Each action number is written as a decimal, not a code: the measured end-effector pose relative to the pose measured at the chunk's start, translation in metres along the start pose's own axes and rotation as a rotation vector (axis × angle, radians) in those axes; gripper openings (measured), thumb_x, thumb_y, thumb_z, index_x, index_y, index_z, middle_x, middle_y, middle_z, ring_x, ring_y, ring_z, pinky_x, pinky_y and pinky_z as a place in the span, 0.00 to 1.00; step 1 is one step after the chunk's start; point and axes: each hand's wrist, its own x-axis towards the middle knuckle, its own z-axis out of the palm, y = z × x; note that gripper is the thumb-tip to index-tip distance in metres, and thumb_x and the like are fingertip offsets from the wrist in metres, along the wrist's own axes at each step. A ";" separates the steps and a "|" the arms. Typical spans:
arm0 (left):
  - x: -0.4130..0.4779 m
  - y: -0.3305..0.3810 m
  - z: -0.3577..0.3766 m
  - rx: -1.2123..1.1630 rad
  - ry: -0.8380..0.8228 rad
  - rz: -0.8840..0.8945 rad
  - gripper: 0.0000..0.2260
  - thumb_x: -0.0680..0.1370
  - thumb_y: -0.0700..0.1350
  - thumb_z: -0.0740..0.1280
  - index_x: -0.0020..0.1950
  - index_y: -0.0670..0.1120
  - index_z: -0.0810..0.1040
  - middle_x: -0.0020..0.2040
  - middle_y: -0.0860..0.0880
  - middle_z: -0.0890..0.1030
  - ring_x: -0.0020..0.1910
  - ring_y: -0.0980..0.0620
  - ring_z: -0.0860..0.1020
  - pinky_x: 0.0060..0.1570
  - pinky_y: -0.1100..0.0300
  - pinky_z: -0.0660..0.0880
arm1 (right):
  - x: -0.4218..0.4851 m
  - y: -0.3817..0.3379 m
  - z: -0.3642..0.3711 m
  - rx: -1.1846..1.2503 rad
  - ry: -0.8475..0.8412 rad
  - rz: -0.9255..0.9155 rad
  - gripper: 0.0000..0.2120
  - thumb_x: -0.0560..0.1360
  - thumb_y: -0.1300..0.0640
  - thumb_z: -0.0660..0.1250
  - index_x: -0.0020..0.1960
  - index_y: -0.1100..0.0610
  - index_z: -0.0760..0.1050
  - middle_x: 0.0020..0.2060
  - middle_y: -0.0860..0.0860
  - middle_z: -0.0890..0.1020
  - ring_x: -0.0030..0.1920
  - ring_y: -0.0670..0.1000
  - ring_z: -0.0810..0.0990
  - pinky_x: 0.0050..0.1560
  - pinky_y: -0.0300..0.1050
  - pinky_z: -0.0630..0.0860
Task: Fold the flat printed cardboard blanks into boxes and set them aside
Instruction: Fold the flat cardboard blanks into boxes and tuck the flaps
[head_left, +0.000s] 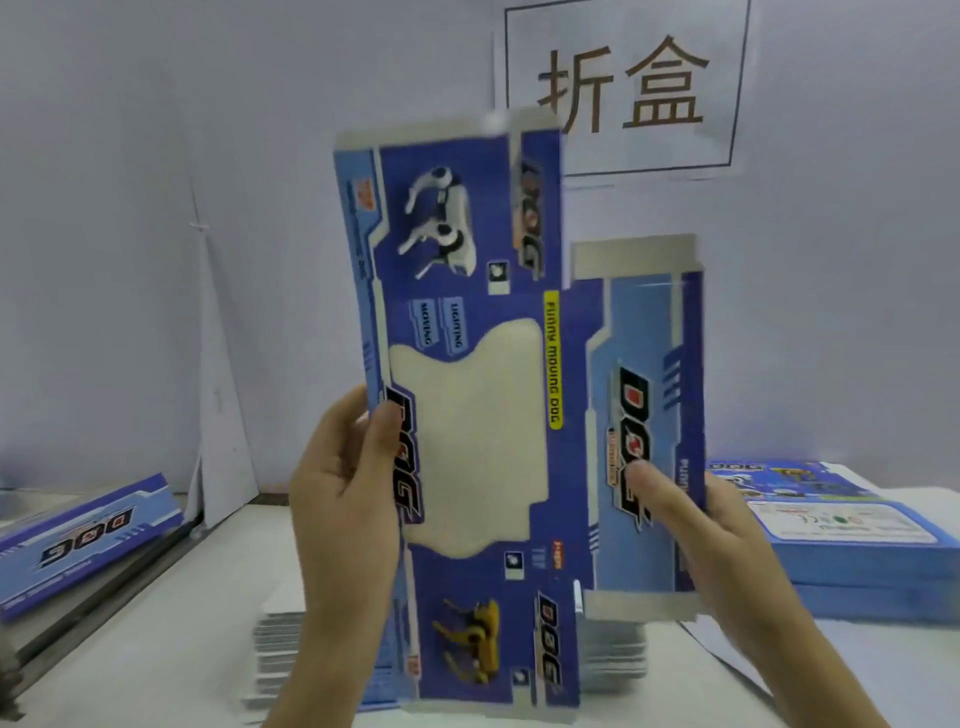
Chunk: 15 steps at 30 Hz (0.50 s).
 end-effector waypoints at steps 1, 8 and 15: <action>-0.001 -0.006 0.002 0.125 -0.018 -0.063 0.16 0.77 0.50 0.66 0.64 0.60 0.74 0.56 0.57 0.82 0.54 0.57 0.81 0.48 0.63 0.79 | -0.001 0.000 0.006 0.003 0.013 -0.019 0.04 0.71 0.49 0.71 0.42 0.46 0.84 0.36 0.43 0.85 0.37 0.41 0.84 0.32 0.32 0.77; -0.034 -0.004 0.028 0.077 -0.707 -0.225 0.38 0.65 0.70 0.70 0.71 0.66 0.59 0.67 0.74 0.67 0.66 0.73 0.66 0.54 0.79 0.67 | -0.014 0.013 0.044 -0.112 -0.269 -0.185 0.23 0.77 0.43 0.61 0.72 0.43 0.68 0.67 0.37 0.75 0.67 0.40 0.72 0.65 0.41 0.71; -0.015 0.019 0.009 -0.212 -0.670 -0.331 0.37 0.61 0.68 0.74 0.68 0.58 0.73 0.66 0.55 0.77 0.66 0.55 0.74 0.61 0.51 0.76 | -0.010 -0.012 0.020 -0.270 -0.412 -0.195 0.29 0.72 0.28 0.57 0.72 0.30 0.59 0.74 0.33 0.62 0.77 0.42 0.56 0.76 0.55 0.56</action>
